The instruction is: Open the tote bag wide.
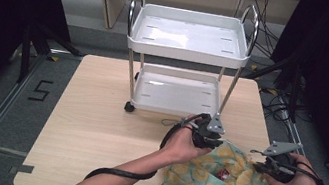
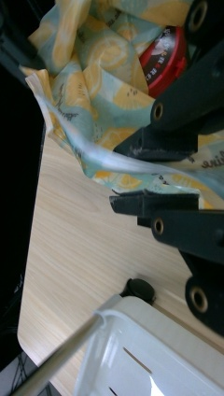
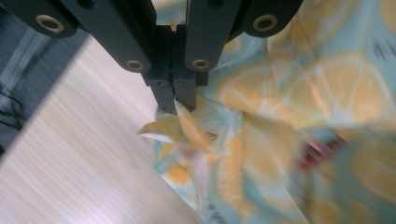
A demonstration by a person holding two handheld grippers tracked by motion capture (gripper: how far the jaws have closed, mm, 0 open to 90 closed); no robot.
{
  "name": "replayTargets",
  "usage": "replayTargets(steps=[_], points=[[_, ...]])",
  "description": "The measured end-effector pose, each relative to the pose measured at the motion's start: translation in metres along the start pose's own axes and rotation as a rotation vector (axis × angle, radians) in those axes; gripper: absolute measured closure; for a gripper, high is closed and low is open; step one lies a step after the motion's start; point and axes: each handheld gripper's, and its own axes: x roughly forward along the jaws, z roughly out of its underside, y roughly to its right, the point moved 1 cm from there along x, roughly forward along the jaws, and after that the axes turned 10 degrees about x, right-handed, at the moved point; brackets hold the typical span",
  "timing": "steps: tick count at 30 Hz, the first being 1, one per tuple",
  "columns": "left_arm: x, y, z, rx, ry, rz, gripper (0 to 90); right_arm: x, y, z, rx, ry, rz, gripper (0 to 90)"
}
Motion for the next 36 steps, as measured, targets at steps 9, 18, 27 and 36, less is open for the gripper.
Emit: replayTargets(steps=[9,18,27,36], points=[[-0.016,0.01,-0.014,0.015,0.092,-0.006,49.6,0.009,0.02,0.021,0.08,-0.067,0.011,90.0],[-0.039,0.043,-0.024,0.023,0.103,0.304,47.9,0.007,0.016,0.018,0.064,-0.052,0.004,90.0],[0.003,0.076,0.007,0.126,-0.071,0.37,69.8,0.007,0.018,0.021,0.1,-0.065,0.004,90.0],[0.017,0.094,0.018,0.085,-0.089,0.398,88.9,0.014,0.027,0.032,0.134,-0.142,0.024,90.0]])
